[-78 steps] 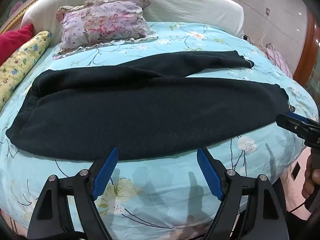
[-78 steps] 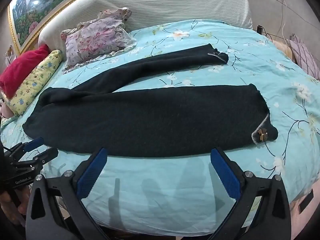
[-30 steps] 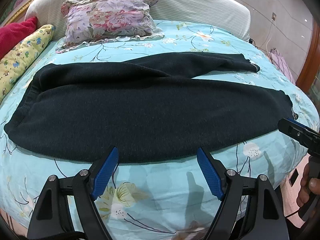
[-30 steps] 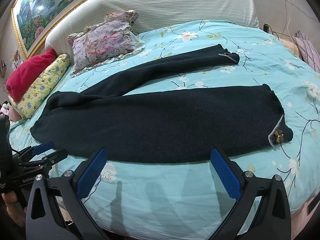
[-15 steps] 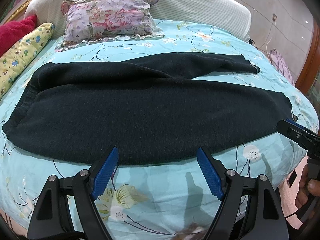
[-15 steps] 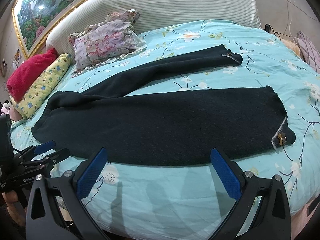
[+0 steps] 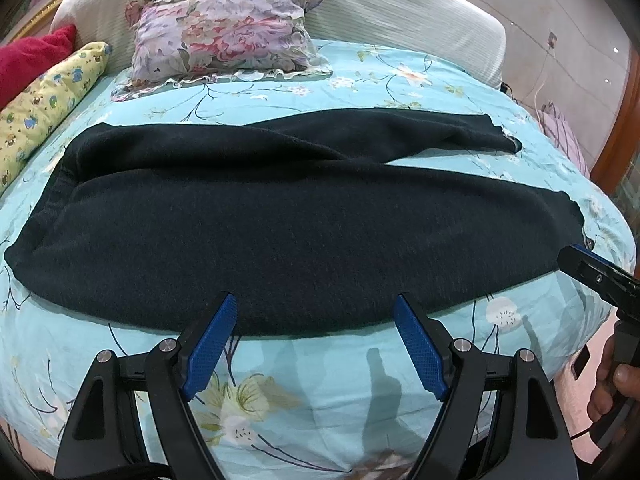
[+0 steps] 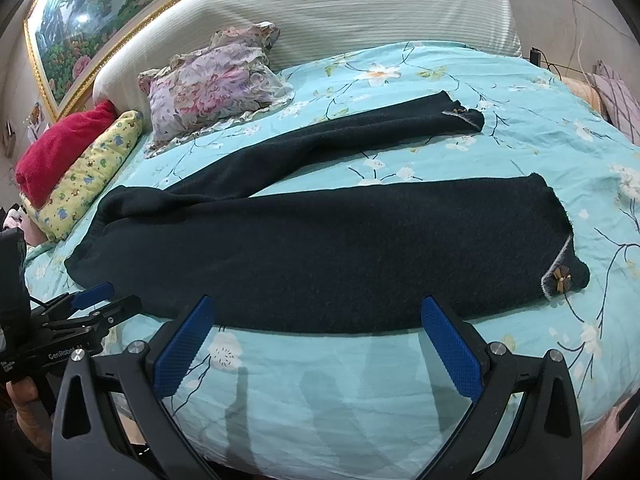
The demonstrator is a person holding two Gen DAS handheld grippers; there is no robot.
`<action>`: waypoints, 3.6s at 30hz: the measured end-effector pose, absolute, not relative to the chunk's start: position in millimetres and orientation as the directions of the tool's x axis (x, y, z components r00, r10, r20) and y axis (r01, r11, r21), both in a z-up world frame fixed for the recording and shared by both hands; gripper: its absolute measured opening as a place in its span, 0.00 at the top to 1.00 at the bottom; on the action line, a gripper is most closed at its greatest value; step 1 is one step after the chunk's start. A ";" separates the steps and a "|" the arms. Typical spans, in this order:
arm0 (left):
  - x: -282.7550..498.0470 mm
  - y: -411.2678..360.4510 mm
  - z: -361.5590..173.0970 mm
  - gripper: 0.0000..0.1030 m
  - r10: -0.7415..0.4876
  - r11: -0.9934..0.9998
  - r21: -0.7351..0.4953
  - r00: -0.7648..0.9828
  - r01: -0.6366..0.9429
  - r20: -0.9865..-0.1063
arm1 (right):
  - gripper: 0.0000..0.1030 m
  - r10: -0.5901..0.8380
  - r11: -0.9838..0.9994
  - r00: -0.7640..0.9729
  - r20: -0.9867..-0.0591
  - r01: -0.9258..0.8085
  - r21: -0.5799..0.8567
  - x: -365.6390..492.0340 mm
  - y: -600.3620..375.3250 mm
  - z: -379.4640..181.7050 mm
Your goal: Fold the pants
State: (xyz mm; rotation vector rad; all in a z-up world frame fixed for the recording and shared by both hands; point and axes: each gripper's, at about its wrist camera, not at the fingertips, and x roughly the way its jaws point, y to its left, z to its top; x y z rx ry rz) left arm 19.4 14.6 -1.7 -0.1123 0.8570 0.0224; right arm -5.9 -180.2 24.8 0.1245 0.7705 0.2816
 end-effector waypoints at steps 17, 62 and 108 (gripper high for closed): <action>73.5 13.2 41.6 0.21 0.005 0.999 -0.030 0.718 -0.036 -0.696 | 0.00 0.300 0.951 0.707 -0.640 -0.174 0.254 26.0 -206.1 48.3; 239.8 -65.8 -18.8 0.82 -0.070 0.876 0.221 0.568 0.428 -0.820 | 0.86 0.426 0.766 0.635 -0.644 0.125 0.631 223.9 -302.4 10.4; 76.6 -82.4 -11.5 0.84 -0.207 0.846 0.148 0.571 0.512 -0.794 | 0.93 0.363 0.819 0.666 -0.652 0.106 0.565 34.6 -321.2 11.2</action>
